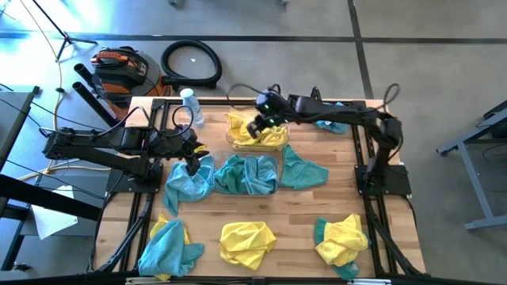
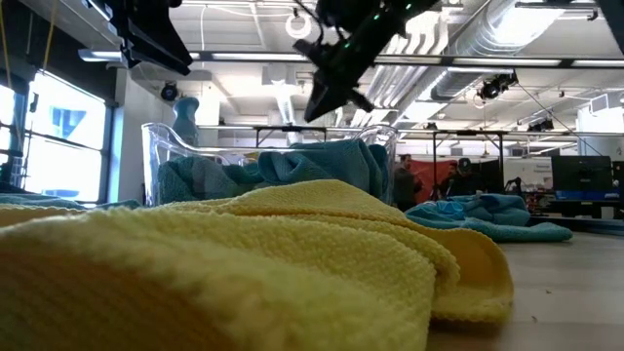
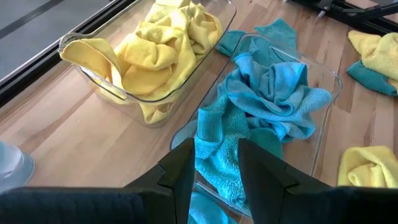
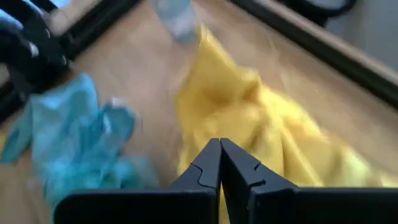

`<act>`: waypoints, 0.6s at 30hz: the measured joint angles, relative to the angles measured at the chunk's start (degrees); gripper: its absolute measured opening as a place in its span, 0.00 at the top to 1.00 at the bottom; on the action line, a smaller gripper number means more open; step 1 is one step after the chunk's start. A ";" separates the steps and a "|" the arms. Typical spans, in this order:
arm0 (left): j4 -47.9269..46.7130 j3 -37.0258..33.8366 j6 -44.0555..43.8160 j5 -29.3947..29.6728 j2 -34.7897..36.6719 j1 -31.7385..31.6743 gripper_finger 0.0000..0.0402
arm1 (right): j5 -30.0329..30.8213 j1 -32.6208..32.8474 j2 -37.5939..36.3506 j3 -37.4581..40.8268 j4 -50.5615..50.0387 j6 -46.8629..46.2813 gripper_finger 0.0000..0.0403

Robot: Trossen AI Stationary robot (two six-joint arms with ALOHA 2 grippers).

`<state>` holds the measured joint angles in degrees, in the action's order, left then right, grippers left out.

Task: Sort microfiber towel by color & place in baskets
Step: Put the blue microfiber cloth into the bottom transparent bin

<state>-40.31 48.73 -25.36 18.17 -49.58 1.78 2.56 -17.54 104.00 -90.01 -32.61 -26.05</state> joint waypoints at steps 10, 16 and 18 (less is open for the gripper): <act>-1.03 0.00 0.65 -2.11 0.00 0.15 0.73 | 12.17 13.28 -23.13 27.10 7.78 -19.47 1.00; -1.04 0.01 0.75 -2.71 -0.07 2.13 0.73 | 26.35 26.83 -34.16 35.51 3.86 -34.69 1.00; -1.75 0.82 1.43 -2.66 -0.96 3.66 0.73 | 29.87 31.12 -35.97 36.87 1.78 -39.73 1.00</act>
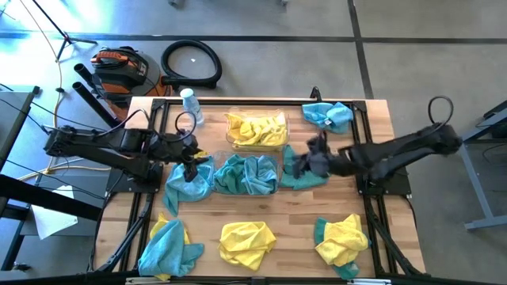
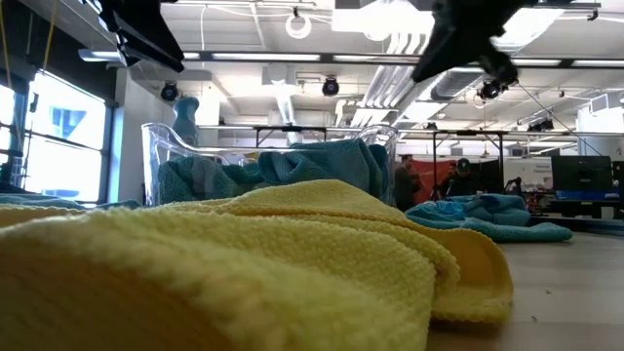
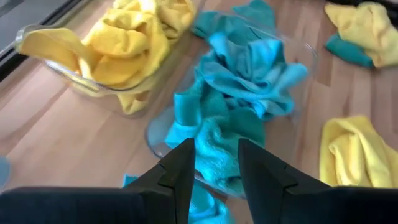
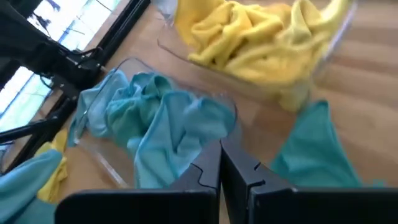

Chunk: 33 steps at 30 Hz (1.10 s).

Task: Sort microfiber towel by color & place in baskets
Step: Put the blue microfiber cloth into the bottom transparent bin

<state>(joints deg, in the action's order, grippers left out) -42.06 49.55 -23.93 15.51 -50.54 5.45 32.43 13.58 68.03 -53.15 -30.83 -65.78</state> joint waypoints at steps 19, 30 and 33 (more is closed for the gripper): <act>-21.85 19.31 -45.13 2.24 -25.21 20.38 0.84 | 2.40 19.64 -0.96 1.60 -15.60 -16.43 1.00; -30.29 22.23 -84.17 -6.03 -35.79 33.08 0.88 | -0.01 26.33 -0.95 1.57 -22.38 -16.30 1.00; -31.08 22.23 -88.20 -11.96 -38.00 35.73 0.88 | -0.05 27.29 -0.94 1.57 -23.30 -16.28 1.00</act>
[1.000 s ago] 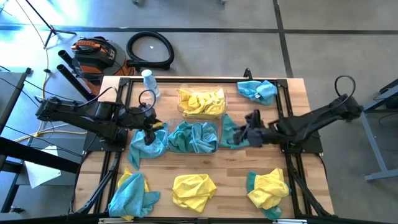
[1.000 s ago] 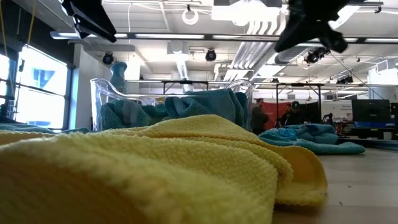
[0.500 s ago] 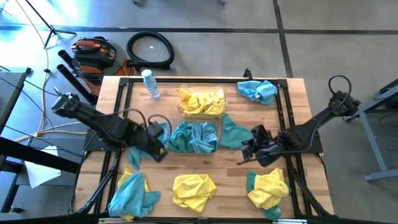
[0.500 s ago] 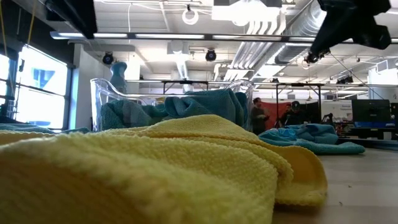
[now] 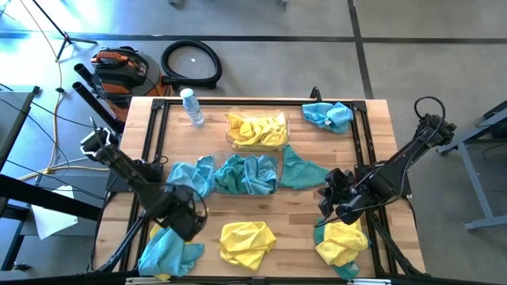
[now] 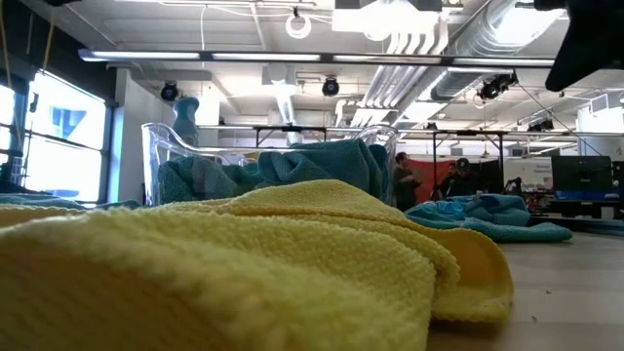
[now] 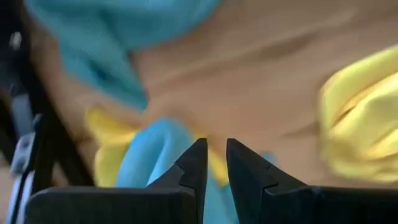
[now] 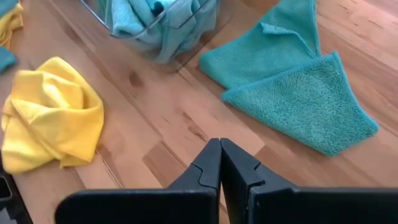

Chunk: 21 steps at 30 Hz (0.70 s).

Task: Sort microfiber towel by color & place in baskets
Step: Put the blue microfiber cloth into the bottom transparent bin

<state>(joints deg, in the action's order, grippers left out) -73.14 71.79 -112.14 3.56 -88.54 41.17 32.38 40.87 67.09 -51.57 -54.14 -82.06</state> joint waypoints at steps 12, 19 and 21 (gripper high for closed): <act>2.71 -0.02 -7.18 -11.59 -5.78 9.01 0.83 | 0.37 1.57 0.00 0.00 -0.17 -0.02 1.00; 7.56 -1.60 -12.11 -16.00 -7.64 13.26 0.70 | 0.42 1.54 0.00 0.00 -0.12 -0.02 1.00; 11.00 -2.14 -12.26 -16.01 -8.62 14.18 0.68 | 0.78 1.54 0.00 0.00 -0.12 -0.02 1.00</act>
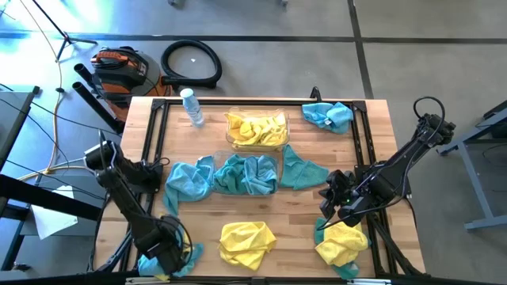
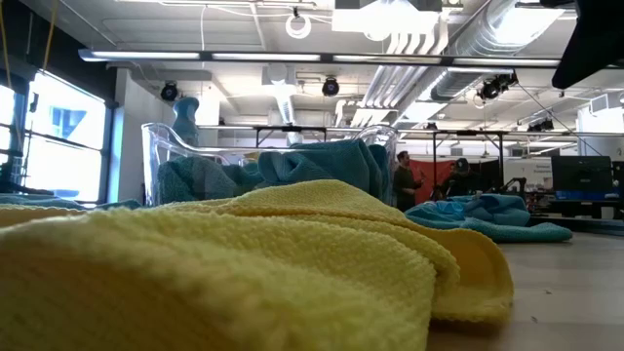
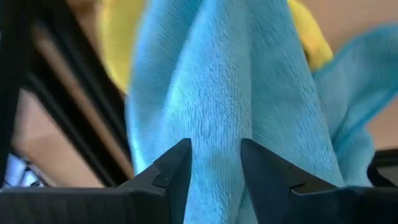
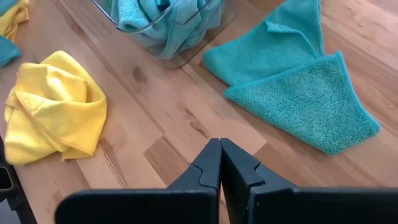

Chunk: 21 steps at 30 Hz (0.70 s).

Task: Sort microfiber towel by color & place in baskets
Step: Put the blue microfiber cloth into the bottom transparent bin

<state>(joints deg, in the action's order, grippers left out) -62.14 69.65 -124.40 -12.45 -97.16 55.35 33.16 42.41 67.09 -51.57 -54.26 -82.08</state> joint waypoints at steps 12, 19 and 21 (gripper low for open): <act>2.14 -0.27 -0.45 -5.61 -5.44 1.35 0.90 | 1.12 0.00 0.00 0.00 0.02 0.10 1.00; -2.53 2.63 -1.55 -4.60 -2.46 1.35 0.99 | 1.14 0.00 0.02 -0.02 0.04 1.09 1.00; -6.60 5.64 -1.52 -3.00 -2.07 1.34 1.00 | 1.14 0.00 0.02 -0.02 0.04 1.09 1.00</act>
<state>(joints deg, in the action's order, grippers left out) -68.74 75.29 -125.92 -15.46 -99.23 56.69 34.30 42.41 67.11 -51.59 -54.22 -80.99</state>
